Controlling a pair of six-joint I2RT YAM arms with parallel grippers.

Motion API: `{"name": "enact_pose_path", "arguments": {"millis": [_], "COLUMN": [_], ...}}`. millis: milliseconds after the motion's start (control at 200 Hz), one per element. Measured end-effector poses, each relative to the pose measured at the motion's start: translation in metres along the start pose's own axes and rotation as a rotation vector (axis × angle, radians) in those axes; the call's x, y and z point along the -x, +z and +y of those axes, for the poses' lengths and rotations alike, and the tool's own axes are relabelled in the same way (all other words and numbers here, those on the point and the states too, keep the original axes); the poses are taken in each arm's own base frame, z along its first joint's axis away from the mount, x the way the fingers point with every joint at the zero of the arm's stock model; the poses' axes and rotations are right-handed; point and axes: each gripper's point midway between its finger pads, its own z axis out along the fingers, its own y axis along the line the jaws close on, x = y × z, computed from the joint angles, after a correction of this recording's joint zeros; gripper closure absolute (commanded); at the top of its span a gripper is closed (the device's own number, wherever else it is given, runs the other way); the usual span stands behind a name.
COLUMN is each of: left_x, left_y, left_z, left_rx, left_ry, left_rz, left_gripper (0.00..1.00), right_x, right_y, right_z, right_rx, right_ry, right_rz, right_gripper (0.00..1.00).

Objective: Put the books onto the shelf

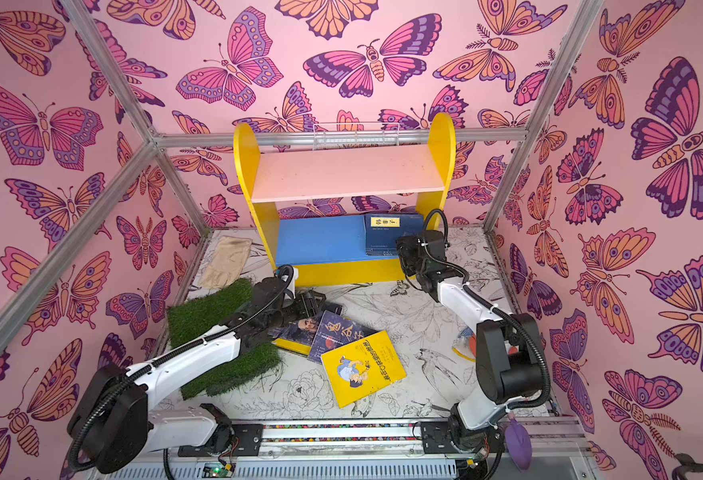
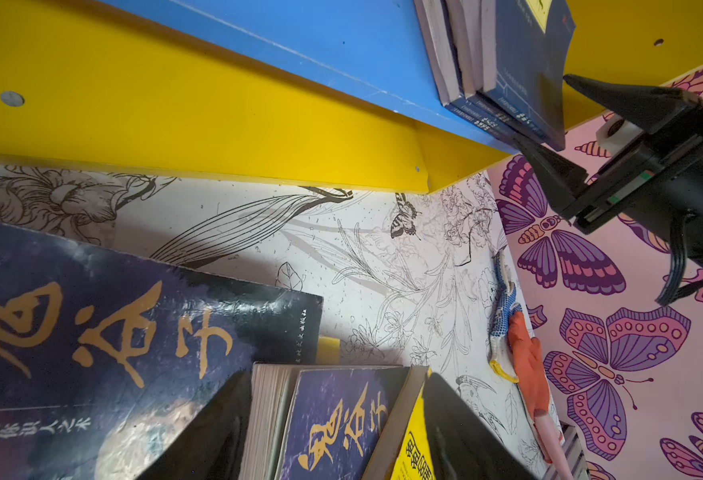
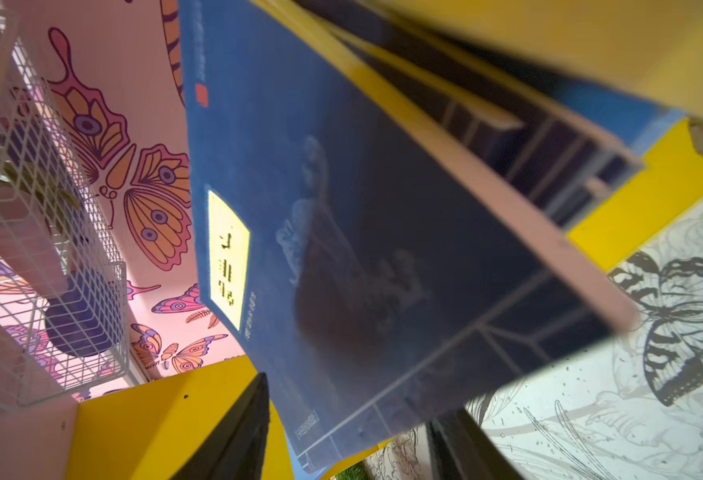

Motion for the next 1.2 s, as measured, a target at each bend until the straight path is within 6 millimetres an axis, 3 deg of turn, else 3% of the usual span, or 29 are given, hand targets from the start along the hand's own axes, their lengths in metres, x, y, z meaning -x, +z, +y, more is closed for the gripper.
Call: {"name": "enact_pose_path", "arguments": {"millis": [210,401,496,571,636,777,977,1198], "left_x": [0.0,0.0,-0.001,-0.003,-0.005,-0.008,-0.011,-0.013], "left_y": [0.0,0.0,0.001,0.003,0.006,0.009,0.011,0.011], "left_z": [0.0,0.0,0.001,0.003,0.005,0.008,0.01,0.017], "left_rx": [-0.001,0.0,0.002,0.008,0.014,0.027,0.049,0.09], "left_ry": [-0.003,-0.003,-0.004,-0.005,-0.006,-0.017,-0.043,-0.051], "left_rz": [0.001,0.001,0.003,0.011,0.018,0.028,0.023,0.021], "left_gripper": [0.32,0.31,0.31,0.31,0.31,0.31,0.31,0.31], "right_x": [-0.005,-0.009,-0.011,-0.014,-0.016,-0.022,-0.021,-0.008], "right_y": [-0.008,-0.04,-0.051,-0.053,-0.053,-0.051,-0.032,-0.021], "right_z": [-0.004,0.005,0.003,-0.006,-0.016,-0.028,-0.04,-0.02], "right_rx": [-0.035,-0.025,-0.037,-0.067,-0.105,-0.155,-0.225,-0.221], "right_ry": [-0.07,-0.158,-0.206,-0.235,-0.265,-0.309,-0.344,-0.394], "right_rz": [0.033,0.038,0.042,0.05,0.052,0.063,0.072,0.03], "right_gripper": [0.44,0.48,0.6,0.88,1.0,1.0,1.0,1.0]}}
